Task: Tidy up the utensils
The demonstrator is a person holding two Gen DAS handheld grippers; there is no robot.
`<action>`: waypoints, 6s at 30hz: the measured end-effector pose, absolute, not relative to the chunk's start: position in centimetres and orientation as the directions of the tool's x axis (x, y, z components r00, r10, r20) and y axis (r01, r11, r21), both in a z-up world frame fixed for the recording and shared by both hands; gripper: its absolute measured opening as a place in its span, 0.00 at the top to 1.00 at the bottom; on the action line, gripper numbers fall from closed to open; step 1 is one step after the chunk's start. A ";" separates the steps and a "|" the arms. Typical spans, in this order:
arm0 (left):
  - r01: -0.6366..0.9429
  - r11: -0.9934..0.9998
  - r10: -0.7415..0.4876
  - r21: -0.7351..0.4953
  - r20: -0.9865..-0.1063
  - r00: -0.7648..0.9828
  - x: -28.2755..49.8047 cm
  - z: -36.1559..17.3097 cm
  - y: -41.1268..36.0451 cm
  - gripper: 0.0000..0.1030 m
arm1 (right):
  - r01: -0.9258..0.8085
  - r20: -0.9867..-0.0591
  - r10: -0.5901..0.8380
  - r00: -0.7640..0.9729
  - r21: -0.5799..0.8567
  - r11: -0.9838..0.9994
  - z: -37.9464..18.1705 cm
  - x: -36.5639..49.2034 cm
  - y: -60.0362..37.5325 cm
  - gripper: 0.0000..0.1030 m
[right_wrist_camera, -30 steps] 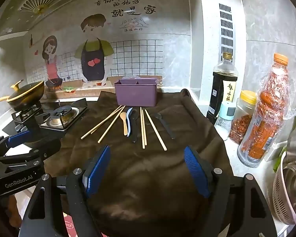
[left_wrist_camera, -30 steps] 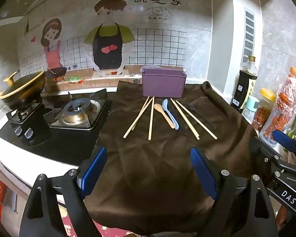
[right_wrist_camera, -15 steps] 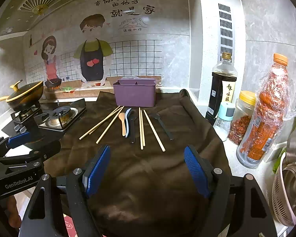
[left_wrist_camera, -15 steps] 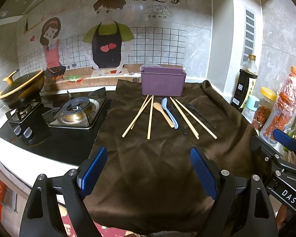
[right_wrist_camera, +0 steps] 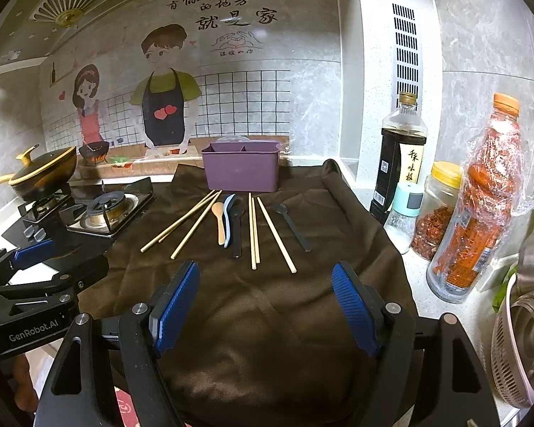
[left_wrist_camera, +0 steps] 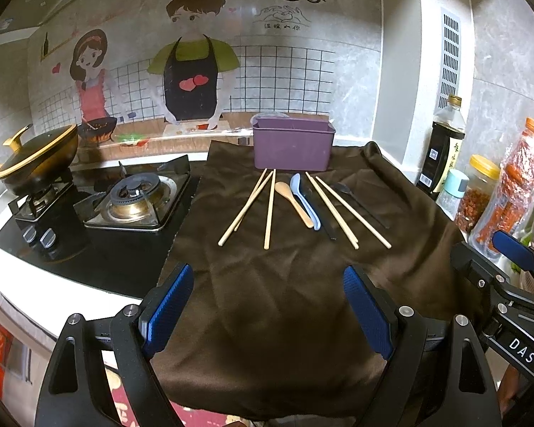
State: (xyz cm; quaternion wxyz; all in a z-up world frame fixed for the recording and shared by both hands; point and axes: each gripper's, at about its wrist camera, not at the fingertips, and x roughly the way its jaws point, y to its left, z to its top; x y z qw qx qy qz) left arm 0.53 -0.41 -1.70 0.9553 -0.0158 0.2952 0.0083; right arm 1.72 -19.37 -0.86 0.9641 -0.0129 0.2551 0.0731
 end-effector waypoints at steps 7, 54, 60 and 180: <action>-0.025 0.999 0.005 -0.027 -0.566 0.825 0.6 -1.7 -0.4 0.17 | -0.146 -0.495 0.133 0.859 0.012 0.989 -0.8 1.8 -19.4 0.28; 0.025 0.997 -0.064 -0.070 -0.636 0.769 4.6 -3.0 0.2 0.17 | -0.143 -0.523 0.120 0.844 -0.003 0.990 -2.0 5.0 -19.9 0.28; 0.057 0.994 -0.101 -0.089 -0.638 0.764 7.8 -3.3 1.4 0.17 | -0.142 -0.564 0.099 0.820 -0.034 0.989 -2.4 8.5 -18.8 0.28; 0.092 0.991 -0.121 -0.094 -0.372 0.920 45.9 4.8 4.0 0.94 | -0.261 -0.447 0.297 0.844 0.142 0.955 4.2 47.2 -14.3 0.71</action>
